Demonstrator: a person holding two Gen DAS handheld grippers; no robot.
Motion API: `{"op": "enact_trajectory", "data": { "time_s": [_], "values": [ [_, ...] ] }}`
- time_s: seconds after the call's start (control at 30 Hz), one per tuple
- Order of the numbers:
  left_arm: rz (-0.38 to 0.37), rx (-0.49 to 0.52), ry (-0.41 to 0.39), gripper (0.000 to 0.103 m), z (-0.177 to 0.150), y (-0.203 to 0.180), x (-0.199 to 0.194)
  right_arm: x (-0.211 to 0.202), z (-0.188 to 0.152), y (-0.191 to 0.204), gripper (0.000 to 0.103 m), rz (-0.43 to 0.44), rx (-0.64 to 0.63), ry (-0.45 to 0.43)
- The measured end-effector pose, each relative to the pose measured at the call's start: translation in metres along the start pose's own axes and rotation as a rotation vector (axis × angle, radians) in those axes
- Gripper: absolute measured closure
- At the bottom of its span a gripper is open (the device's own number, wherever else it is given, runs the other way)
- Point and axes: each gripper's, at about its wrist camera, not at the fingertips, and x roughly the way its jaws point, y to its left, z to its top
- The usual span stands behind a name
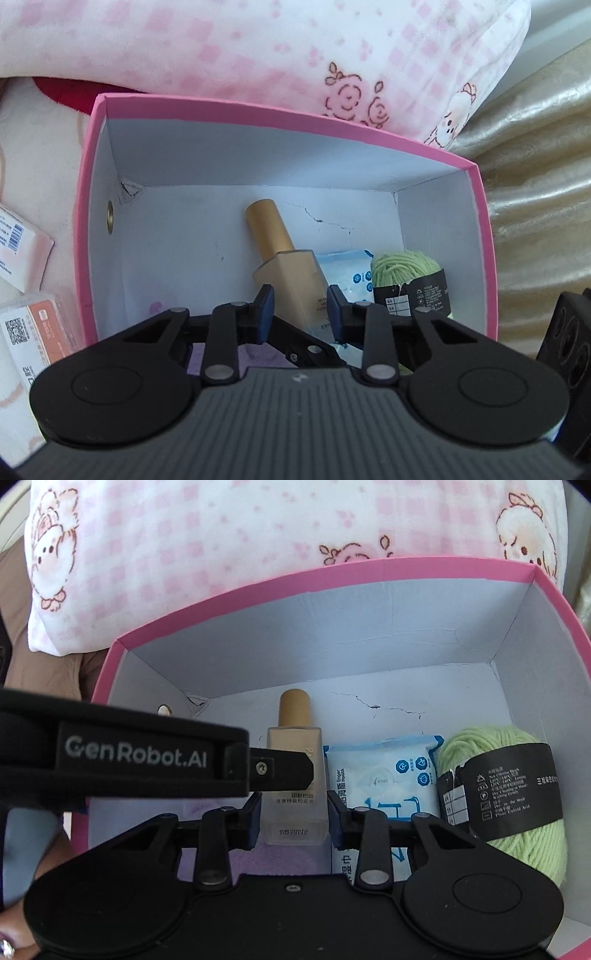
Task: Organize objects
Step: 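Set the bottle upright in the box and open the left gripper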
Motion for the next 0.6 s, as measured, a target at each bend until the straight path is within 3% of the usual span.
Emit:
{"op": "enact_trajectory", "data": {
  "time_s": [0.17, 0.33, 0.47, 0.6],
  "values": [
    [0.038, -0.002, -0.041, 0.076, -0.003, -0.005, -0.012, 0.002, 0.001, 0.007, 0.062, -0.028, -0.039, 0.005],
    [0.065, 0.064, -0.071, 0.075, -0.008, -0.018, -0.049, -0.041, -0.001, 0.001, 0.058, -0.045, -0.078, -0.075],
    [0.038, 0.071, -0.090, 0.072, -0.013, -0.016, -0.086, -0.075, -0.011, 0.000, 0.057, -0.007, -0.063, -0.106],
    [0.075, 0.115, -0.141, 0.071, -0.025, -0.014, -0.128, -0.105, -0.029, 0.012, 0.057, 0.054, -0.068, -0.127]
  ]
}}
